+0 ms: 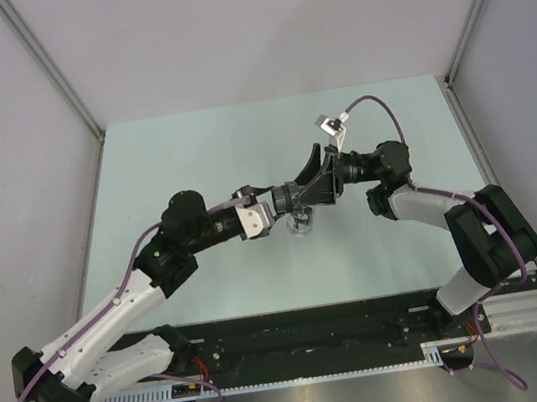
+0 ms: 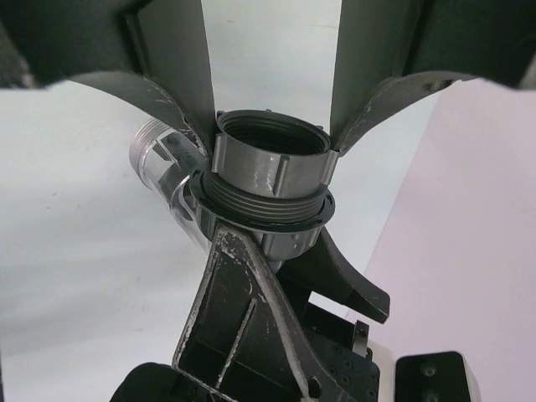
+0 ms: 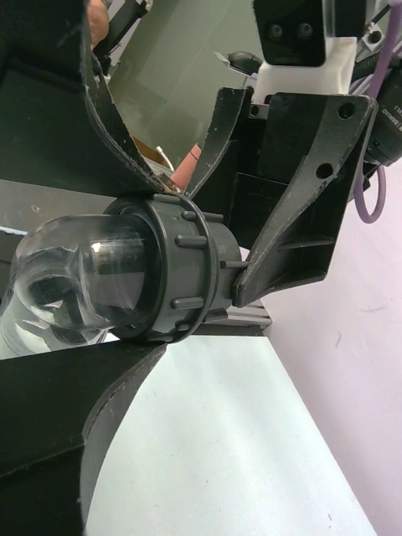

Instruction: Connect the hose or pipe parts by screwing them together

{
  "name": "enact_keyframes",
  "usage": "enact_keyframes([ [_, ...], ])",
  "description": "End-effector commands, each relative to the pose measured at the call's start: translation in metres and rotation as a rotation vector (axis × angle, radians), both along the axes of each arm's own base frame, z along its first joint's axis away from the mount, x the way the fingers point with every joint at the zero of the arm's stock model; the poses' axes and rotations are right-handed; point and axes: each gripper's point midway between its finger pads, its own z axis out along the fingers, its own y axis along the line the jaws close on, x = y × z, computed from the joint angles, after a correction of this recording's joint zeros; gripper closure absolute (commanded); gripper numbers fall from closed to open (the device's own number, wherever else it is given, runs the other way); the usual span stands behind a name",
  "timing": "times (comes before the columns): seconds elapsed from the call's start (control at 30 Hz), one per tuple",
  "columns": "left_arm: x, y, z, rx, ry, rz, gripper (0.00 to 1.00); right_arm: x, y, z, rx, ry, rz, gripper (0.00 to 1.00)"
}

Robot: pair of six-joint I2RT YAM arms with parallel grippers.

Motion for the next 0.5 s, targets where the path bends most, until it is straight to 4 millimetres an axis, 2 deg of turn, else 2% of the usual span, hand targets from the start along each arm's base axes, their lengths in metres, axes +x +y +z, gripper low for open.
enact_keyframes([
  [0.0, 0.0006, -0.0224, -0.0144, 0.060, -0.123, -0.042, 1.00, -0.0429, 0.0237, 0.0351, 0.064, -0.061, 0.145, 1.00],
  [0.47, 0.0038, -0.0289, -0.0148, 0.125, -0.231, 0.019, 1.00, -0.0437, 0.0196, 0.0341, 0.075, -0.015, 0.174, 1.00],
])
